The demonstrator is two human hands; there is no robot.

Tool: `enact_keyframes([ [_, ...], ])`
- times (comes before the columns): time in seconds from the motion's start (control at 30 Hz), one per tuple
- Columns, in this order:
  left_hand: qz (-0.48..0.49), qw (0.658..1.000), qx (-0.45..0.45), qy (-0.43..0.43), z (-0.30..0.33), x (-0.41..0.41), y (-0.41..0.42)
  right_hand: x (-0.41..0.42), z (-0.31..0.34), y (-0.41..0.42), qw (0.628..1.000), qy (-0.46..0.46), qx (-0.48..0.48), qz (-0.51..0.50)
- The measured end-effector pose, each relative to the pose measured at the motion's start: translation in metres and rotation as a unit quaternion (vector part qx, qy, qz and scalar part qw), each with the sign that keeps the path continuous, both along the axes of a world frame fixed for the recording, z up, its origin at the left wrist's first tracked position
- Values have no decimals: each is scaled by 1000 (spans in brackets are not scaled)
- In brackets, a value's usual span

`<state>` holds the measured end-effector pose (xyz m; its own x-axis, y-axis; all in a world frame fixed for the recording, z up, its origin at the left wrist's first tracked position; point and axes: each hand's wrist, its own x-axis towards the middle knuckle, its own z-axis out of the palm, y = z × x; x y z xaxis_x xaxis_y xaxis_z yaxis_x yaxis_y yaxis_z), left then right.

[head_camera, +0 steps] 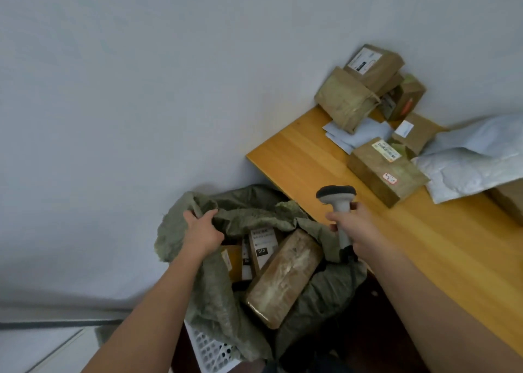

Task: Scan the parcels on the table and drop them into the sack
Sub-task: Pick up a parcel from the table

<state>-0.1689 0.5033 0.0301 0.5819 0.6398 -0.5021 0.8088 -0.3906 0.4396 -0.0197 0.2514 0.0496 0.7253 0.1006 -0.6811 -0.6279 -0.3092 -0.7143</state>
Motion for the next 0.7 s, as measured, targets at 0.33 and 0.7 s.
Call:
enact_keyframes([
  [0.33,-29,963,258,66,-6,59,-26,47,22,-76,984,-71,40,-158],
  [0.7,-178,976,122,41,-18,196,-126,144,32,-141,976,-137,34,-166],
])
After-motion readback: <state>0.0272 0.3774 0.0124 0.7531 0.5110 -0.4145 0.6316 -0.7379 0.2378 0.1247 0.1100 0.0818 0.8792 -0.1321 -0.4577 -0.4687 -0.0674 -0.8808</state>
